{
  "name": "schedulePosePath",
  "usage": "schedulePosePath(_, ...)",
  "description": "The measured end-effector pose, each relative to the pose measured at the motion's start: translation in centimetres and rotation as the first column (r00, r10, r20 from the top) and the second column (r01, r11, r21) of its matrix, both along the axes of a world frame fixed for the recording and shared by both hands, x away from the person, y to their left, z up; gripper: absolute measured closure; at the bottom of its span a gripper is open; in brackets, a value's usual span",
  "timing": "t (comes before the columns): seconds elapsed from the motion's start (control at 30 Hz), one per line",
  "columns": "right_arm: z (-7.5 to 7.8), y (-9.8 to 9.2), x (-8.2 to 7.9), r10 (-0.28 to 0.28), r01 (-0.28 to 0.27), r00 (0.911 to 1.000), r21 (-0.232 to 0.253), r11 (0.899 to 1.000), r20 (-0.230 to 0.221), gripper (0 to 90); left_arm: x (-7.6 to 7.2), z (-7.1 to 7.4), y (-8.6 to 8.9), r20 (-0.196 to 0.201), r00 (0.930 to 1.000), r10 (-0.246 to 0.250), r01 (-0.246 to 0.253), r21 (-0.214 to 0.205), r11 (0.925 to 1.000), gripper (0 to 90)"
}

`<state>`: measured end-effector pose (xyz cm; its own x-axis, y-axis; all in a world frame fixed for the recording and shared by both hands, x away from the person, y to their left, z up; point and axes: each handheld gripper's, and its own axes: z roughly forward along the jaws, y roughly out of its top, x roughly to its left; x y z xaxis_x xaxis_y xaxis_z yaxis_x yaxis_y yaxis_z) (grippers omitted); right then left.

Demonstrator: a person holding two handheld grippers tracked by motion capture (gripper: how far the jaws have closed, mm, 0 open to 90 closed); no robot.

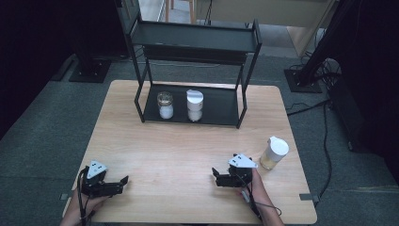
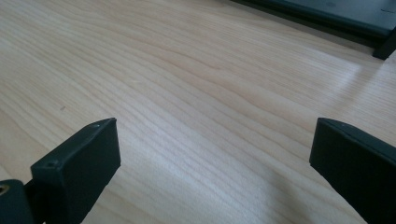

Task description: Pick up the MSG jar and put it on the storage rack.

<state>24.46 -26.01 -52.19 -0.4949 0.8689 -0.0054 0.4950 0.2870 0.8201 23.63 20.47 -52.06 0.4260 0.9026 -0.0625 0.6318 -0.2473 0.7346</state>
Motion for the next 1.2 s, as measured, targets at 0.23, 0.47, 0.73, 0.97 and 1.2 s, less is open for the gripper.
schedulePosePath(0.23,0.0,-1.3,-0.7,-0.008,0.008,0.9999,0.008,1.000,-0.015,1.7,0.0,0.0,0.0,0.000,1.0000,-0.001,0.001,0.000,1.0000,1.7)
schedulePosePath(0.47,0.1,-2.9,-1.6,-0.013,0.013,0.9996,0.006,1.000,-0.025,4.3,0.0,0.0,0.0,-0.001,1.0000,0.000,0.000,-0.001,1.0000,1.7)
schedulePosePath(0.73,0.1,-4.9,-2.7,-0.017,0.017,0.9987,-0.001,1.000,-0.048,4.8,0.0,0.0,0.0,0.000,1.0000,-0.001,0.001,0.003,1.0000,1.6)
schedulePosePath(0.97,0.0,-6.0,-3.4,-0.025,0.023,0.9981,-0.038,0.999,-0.057,4.6,0.0,0.0,-0.1,0.001,1.0000,0.001,-0.001,0.006,1.0000,1.7)
schedulePosePath(1.2,0.0,-7.0,-4.1,-0.038,0.035,0.9980,-0.048,0.998,-0.051,4.1,0.0,0.0,0.0,0.000,1.0000,0.004,-0.004,0.005,1.0000,1.7)
